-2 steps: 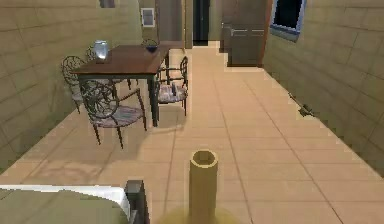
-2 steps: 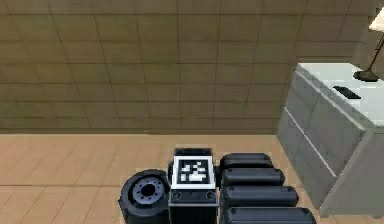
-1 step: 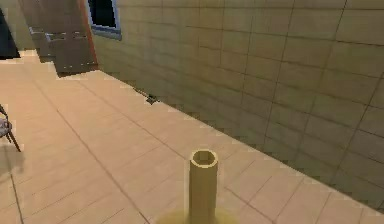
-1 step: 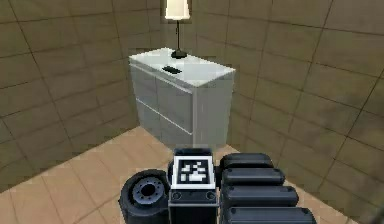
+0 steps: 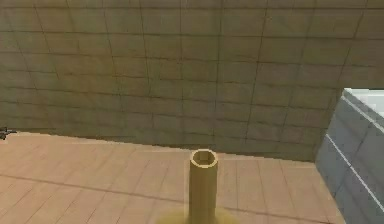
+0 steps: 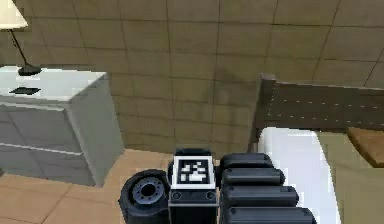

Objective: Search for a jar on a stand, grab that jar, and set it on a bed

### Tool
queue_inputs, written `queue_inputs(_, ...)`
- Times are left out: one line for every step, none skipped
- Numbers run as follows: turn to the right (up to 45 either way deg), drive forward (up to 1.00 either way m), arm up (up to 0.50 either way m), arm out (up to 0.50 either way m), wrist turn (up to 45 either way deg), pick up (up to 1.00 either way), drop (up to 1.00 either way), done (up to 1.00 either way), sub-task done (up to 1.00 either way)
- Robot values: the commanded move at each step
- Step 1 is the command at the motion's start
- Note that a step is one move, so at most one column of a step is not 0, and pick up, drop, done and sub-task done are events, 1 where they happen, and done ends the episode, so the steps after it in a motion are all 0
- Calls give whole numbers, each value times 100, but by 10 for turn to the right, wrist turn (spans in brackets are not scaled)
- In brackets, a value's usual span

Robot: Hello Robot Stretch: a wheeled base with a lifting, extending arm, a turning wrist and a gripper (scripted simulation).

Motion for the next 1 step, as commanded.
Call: queue_inputs(-450, 0, 0, 0, 0, 0, 0, 0, 0)
